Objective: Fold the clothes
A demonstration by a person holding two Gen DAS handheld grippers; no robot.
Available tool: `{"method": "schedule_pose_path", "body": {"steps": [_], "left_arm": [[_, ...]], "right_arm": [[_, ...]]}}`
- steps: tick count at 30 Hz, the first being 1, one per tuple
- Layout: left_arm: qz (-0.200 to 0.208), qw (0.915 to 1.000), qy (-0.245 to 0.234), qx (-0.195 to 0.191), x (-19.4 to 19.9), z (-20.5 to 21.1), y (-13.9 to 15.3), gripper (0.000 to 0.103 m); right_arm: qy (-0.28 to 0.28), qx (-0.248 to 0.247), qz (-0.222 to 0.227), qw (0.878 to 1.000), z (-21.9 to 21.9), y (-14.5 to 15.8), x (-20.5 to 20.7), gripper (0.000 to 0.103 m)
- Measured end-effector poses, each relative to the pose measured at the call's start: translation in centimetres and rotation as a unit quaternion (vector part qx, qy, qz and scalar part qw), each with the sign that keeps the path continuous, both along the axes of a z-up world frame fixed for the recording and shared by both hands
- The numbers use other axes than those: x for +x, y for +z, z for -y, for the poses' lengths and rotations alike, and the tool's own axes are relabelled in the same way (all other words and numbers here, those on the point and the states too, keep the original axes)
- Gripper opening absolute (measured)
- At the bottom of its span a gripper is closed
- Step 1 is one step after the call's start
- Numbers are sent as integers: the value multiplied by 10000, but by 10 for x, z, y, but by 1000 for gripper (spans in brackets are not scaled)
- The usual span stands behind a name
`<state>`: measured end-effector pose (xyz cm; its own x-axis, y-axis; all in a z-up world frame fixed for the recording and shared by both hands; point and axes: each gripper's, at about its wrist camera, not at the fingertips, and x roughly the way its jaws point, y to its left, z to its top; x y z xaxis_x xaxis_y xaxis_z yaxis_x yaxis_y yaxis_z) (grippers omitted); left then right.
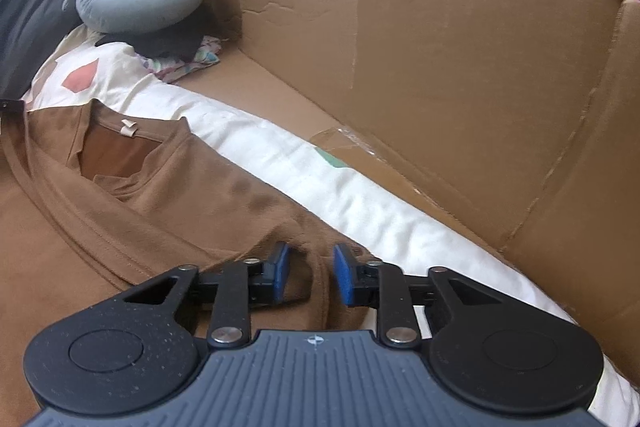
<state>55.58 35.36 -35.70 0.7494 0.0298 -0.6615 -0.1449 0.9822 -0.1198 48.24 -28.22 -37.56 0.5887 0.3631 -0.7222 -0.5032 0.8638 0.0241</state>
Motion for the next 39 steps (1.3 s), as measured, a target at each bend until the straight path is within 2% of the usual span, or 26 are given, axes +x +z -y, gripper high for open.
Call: {"method": "schedule_pose_path", "body": {"steps": [1,6,8,9,15,18,20,23,28,32,33,34,36,39], "left_arm": [[0,10000,-19,-4,1,0,0,11],[-30,10000,59,-69,3,-3,-2,8],[-42,9999,105,-102,4,-4,-3,7],[-40,9998,134,-128,4,-5,-3,7],[-53,9993,262,-265,6,-10,-3,6],[-174,9980,427,-422,11,-15,-6,6],[-255,9969,533,-524,16,-19,-7,13],[-172,9957,653,-641,17,-21,1,16],[25,9949,677,-753,11,-24,17,20],[85,9935,735,-868,-2,-27,18,24],[78,9933,741,-878,-6,-27,16,25],[61,9934,733,-875,-9,-27,15,27],[2,9941,692,-834,-13,-27,11,30],[-24,9945,633,-831,-18,-26,4,32]], "right_arm": [[41,28,-42,10000,-1,-1,2,29],[246,6,-204,9995,-8,-6,8,29],[269,12,-203,9994,-9,-6,8,14],[245,19,-172,9995,-8,-5,8,1],[-308,242,69,9992,15,10,4,1],[-519,257,50,9983,20,8,5,1],[-644,260,24,9976,23,6,5,1],[-810,253,-9,9964,24,3,6,2],[-942,367,47,9949,23,7,7,5],[-1002,453,19,9939,27,9,7,7],[-1013,470,-17,9937,28,8,7,10],[-1020,490,-65,9936,29,7,6,25],[-1034,549,-110,9931,32,4,4,41],[-994,539,-154,9935,31,0,3,42]]}}
